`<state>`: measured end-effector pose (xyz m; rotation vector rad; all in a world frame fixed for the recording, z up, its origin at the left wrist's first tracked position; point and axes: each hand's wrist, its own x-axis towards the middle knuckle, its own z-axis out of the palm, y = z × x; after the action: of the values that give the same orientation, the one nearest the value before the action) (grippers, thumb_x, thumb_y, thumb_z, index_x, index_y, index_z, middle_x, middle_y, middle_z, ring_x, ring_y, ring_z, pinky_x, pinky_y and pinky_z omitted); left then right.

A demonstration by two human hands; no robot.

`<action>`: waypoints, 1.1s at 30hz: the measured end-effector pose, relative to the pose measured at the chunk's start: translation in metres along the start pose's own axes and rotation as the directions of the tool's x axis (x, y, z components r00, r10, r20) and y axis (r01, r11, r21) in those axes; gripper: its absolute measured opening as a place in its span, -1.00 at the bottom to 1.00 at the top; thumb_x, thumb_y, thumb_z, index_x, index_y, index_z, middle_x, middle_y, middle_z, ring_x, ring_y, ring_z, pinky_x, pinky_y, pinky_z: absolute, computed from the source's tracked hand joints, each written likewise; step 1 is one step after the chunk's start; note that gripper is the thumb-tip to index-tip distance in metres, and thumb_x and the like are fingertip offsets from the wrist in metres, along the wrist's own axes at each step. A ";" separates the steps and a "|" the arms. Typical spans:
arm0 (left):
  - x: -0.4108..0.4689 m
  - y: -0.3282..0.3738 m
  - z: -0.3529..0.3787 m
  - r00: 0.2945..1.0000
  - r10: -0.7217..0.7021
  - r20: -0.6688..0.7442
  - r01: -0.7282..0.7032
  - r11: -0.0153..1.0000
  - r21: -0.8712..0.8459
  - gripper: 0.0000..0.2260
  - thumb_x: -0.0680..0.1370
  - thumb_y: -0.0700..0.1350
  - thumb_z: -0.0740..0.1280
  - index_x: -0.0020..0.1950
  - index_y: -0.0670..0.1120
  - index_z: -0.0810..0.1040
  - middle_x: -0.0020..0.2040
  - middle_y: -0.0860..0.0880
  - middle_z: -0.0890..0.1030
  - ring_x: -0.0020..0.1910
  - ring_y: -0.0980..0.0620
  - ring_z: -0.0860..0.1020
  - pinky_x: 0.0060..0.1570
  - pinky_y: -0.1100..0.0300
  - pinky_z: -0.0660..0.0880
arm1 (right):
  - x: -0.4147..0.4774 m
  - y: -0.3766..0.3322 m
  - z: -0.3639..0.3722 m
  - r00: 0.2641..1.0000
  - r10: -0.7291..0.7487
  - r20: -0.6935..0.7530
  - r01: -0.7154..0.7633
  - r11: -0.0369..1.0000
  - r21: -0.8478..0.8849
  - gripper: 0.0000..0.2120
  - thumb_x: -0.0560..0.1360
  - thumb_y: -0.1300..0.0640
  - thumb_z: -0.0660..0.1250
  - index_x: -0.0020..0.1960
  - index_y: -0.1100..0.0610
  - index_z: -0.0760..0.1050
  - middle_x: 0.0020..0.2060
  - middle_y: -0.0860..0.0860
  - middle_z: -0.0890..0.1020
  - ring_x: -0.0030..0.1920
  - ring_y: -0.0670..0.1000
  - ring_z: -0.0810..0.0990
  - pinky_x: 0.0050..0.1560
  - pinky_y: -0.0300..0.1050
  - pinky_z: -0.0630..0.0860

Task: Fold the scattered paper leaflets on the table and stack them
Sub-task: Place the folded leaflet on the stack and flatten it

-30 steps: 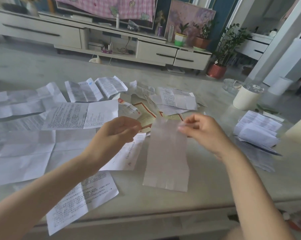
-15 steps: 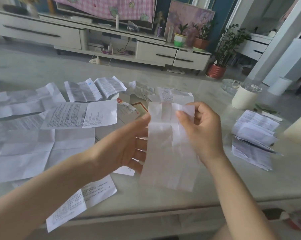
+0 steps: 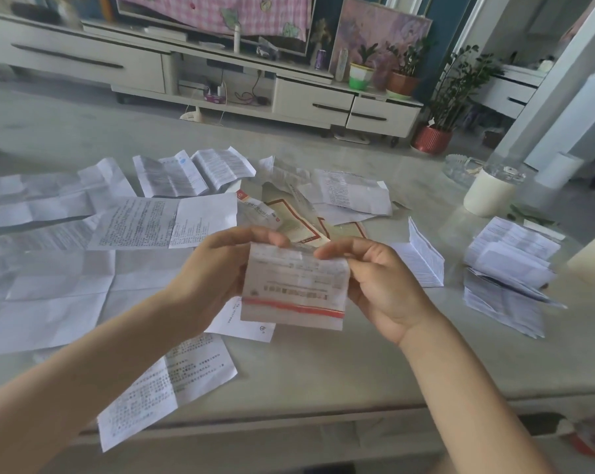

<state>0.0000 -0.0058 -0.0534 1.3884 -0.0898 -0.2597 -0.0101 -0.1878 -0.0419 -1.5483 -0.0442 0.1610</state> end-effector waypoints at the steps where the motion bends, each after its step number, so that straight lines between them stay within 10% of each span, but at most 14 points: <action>1: 0.000 0.001 0.000 1.000 -0.010 -0.013 0.010 1.000 -0.021 -0.58 0.56 -0.34 0.07 -0.31 -0.04 0.61 -0.25 -0.10 0.64 -0.31 -0.01 0.60 -0.34 0.18 0.54 | 0.001 0.001 0.001 1.000 -0.016 -0.017 0.016 1.000 -0.015 -0.65 0.50 0.48 0.15 -0.29 0.18 0.56 -0.32 0.01 0.65 -0.29 -0.09 0.62 -0.34 -0.28 0.54; 5: 0.002 0.001 -0.002 0.997 -0.069 0.047 0.078 0.972 -0.224 -0.70 0.61 0.00 0.05 0.03 -0.12 0.52 -0.26 -0.15 0.67 -0.32 -0.06 0.64 -0.29 0.07 0.52 | 0.004 0.007 0.003 0.958 -0.258 -0.123 0.216 0.936 -0.277 -0.47 0.47 0.51 0.11 -0.38 0.02 0.61 -0.25 -0.10 0.69 -0.12 -0.09 0.64 -0.13 -0.21 0.57; 8: 0.002 -0.002 -0.002 0.973 -0.108 0.204 0.117 0.993 -0.034 -0.59 0.45 0.11 0.20 0.12 -0.14 0.56 -0.09 -0.14 0.69 -0.13 -0.07 0.67 -0.25 0.12 0.61 | 0.006 0.011 0.003 0.919 -0.347 -0.186 0.272 0.901 -0.337 -0.48 0.46 0.49 0.13 -0.34 -0.02 0.64 -0.19 -0.11 0.70 -0.05 -0.05 0.64 0.02 -0.06 0.57; 15: 0.004 -0.012 0.001 1.000 0.017 0.020 -0.018 0.998 0.057 -0.72 0.35 -0.07 0.40 0.03 -0.12 0.60 -0.11 -0.09 0.70 -0.13 -0.04 0.67 -0.14 0.08 0.63 | 0.002 0.005 -0.001 0.999 0.046 0.028 -0.045 0.998 -0.039 -0.65 0.52 -0.06 0.21 0.16 0.14 0.55 0.02 0.09 0.67 0.04 0.07 0.64 0.03 -0.02 0.56; 26: 0.003 -0.012 -0.002 0.997 0.072 0.024 -0.073 0.996 0.052 -0.80 0.51 -0.41 0.26 -0.12 -0.16 0.60 -0.15 -0.15 0.68 -0.16 -0.11 0.67 -0.26 0.16 0.61 | -0.002 0.005 0.002 0.999 -0.032 0.013 0.033 0.993 -0.109 -0.78 0.48 0.46 0.24 -0.08 0.20 0.56 -0.26 0.10 0.67 -0.38 0.05 0.64 -0.40 -0.20 0.54; 33: 0.006 -0.008 0.002 0.997 -0.081 0.015 0.082 0.961 -0.263 -0.80 0.48 -0.32 0.18 -0.28 -0.22 0.56 -0.18 -0.27 0.66 -0.21 -0.16 0.66 -0.27 0.11 0.63 | 0.000 0.010 0.003 0.997 -0.053 -0.060 0.043 0.986 -0.160 -0.52 0.40 0.61 0.14 -0.48 0.16 0.54 -0.19 0.13 0.67 -0.19 0.01 0.66 -0.34 -0.25 0.56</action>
<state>0.0041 -0.0108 -0.0609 1.1274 -0.0001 -0.3312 -0.0116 -0.1843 -0.0515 -1.7093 -0.0443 0.0710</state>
